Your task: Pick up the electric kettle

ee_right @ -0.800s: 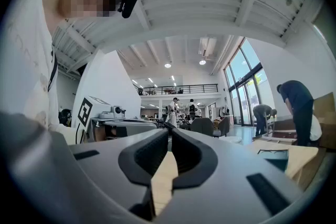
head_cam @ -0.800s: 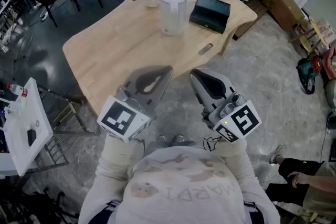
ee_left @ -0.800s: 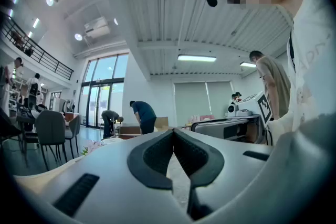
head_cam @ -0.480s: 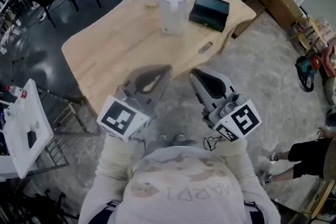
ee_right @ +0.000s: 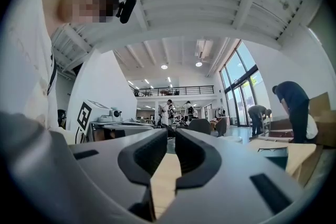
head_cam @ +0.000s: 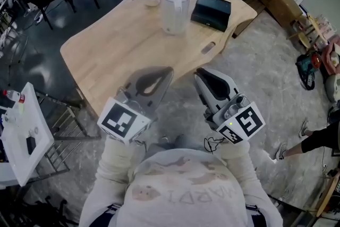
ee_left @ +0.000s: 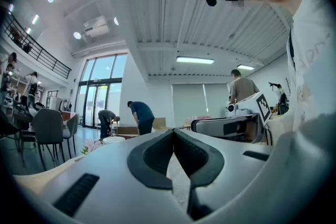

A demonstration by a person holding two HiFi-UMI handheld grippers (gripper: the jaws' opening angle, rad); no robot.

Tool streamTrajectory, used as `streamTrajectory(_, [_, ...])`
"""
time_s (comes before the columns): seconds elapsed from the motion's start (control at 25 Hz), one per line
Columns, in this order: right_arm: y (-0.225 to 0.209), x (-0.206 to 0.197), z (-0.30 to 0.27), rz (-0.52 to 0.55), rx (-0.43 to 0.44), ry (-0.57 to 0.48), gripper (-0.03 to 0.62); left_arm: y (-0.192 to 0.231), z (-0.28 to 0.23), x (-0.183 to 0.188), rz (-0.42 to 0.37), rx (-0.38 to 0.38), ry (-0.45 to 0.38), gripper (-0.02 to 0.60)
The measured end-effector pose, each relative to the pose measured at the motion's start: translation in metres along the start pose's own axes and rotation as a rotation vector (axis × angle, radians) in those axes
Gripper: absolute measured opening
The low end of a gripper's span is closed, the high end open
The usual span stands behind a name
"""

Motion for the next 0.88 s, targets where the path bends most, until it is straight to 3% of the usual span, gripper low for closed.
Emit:
streamTrajectory(0.28, [-0.008,-0.013,-0.015,0.002,0.004,0.048,0.038,0.016,-0.005,-0.008,0.019,-0.011,0.009,0.012])
streamTrajectory(0.36, [-0.016,-0.017,-0.022,0.005,-0.003,0.055,0.102,0.023,-0.011,-0.01,0.019,-0.013,0.009,0.012])
streamTrajectory(0.68, [-0.077,-0.042,-0.064,0.004,0.01,0.093,0.18,0.064,-0.049,-0.015,0.021,0.003,0.013,0.012])
streamTrajectory(0.88, [-0.124,-0.062,-0.099,-0.012,0.04,0.129,0.195,0.092,-0.079,-0.016,0.036,0.013,0.019,0.012])
Point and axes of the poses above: the fingertips, and each gripper's own axes: z backward along the fingers, y to its left, x out of its top, the point moved 5 cm from there along z, backward along the fingers, and after that the axes turned 4 degrees about z, right-handed, at the moved point
